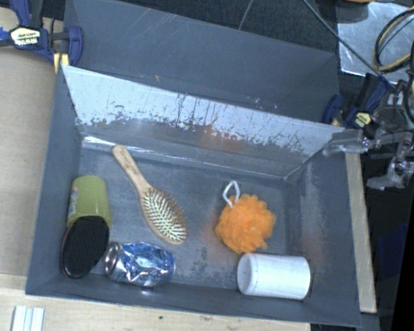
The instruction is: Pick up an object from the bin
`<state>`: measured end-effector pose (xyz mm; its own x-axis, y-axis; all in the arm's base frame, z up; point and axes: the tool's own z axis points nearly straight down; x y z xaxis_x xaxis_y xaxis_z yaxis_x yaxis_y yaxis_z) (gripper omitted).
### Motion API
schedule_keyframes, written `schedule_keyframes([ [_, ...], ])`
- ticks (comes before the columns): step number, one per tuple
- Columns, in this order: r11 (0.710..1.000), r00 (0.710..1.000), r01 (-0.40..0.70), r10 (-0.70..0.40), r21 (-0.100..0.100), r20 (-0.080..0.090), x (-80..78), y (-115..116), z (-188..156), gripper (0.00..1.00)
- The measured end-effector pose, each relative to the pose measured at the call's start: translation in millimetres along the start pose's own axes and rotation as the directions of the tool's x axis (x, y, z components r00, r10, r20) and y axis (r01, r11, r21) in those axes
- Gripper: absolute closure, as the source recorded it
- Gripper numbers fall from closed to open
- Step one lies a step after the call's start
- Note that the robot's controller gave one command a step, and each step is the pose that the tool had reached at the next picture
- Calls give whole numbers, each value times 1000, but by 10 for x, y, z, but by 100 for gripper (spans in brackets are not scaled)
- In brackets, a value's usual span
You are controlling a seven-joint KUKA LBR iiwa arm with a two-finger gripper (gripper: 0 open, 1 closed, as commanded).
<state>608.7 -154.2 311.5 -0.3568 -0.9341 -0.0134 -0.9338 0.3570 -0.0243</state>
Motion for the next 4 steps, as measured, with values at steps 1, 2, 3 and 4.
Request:
schedule_keyframes([
  [1,993,993,120,-120,3,3,-55,-184,211,0],
  [2,1000,1000,25,-25,4,5,8,-67,51,0],
  [3,985,985,170,-170,2,7,-102,370,615,0],
  [4,980,980,201,-201,11,8,-28,-44,417,0],
])
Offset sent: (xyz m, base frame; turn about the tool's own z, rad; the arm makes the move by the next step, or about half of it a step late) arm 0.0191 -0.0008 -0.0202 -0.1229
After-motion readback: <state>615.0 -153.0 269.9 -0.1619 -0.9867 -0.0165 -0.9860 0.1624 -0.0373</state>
